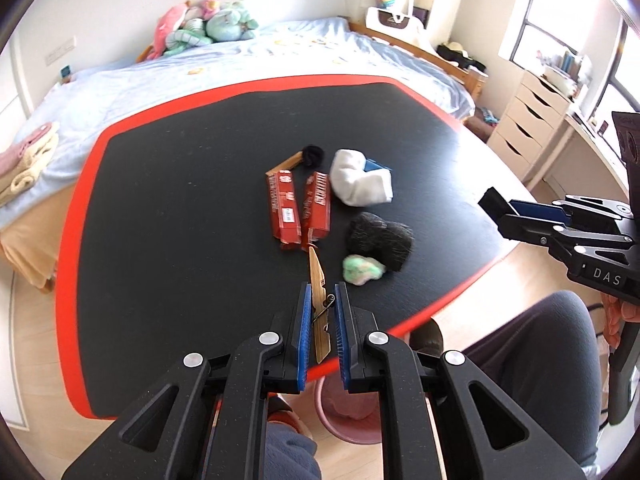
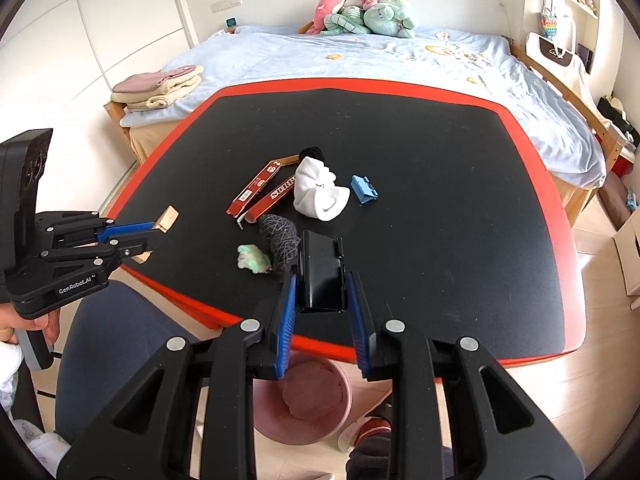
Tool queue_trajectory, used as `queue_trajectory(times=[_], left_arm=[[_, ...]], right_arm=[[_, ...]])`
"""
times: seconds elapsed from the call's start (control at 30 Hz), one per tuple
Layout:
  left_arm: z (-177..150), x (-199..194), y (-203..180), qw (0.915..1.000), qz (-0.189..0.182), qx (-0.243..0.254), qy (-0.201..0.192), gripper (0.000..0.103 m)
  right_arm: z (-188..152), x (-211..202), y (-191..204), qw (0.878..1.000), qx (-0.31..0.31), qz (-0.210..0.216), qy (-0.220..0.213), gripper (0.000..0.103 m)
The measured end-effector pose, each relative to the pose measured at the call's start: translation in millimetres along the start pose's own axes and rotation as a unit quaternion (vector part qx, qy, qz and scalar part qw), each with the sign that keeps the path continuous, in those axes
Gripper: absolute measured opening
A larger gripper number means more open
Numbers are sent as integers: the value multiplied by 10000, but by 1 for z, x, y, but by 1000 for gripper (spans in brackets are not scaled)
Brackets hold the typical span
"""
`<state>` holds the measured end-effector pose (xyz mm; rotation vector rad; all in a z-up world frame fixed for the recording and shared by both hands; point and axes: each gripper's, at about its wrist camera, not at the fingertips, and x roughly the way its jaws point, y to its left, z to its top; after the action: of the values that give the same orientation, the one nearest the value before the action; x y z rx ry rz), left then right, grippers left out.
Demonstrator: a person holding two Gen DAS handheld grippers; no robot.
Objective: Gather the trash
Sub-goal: 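Carry the clothespin in the left tool and the binder clip in the right tool over the pink bin, then open both tools to drop the clothespin and binder clip into the bin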
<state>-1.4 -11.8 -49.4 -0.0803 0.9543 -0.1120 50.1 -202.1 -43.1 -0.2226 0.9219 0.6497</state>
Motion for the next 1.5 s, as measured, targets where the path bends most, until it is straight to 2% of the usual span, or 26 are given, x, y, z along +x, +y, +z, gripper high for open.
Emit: queue_trajectory(times=[0.27,0.57,0.97,1.0,1.03,1.07,1.1,1.13,1.3,1.5], left_arm=[[-21,-15,-27,9988,-355,324,33,11],[-54,-16,-51,9958,-673,559,280,11],[-66,-14,-63,9938,-816,625,428,13],[-66,-14,-63,9941,-791,630,401,19],[-66,-14,-63,9941,-783,626,415,26],[-65,-12,-61,9944,-760,613,414,51],[-64,-13,-59,9953,-703,569,355,78],[-64,-15,-57,9965,-637,495,239,87],[-60,-15,-47,9985,-373,344,193,95],[-60,-16,-39,9993,-216,257,191,95]], right_arm=[[-39,-25,21,9996,-99,228,97,25],[-82,-25,36,9979,-73,526,384,25],[-94,-21,41,9964,-28,693,493,26],[-94,-19,40,9963,-48,690,514,27],[-94,-18,40,9962,-69,673,544,42],[-94,-18,40,9964,-84,645,542,66],[-95,-19,39,9968,-95,602,513,77],[-94,-19,38,9973,-82,541,480,89],[-94,-16,32,9983,-11,294,508,96],[-94,-15,29,9984,82,261,485,97]])
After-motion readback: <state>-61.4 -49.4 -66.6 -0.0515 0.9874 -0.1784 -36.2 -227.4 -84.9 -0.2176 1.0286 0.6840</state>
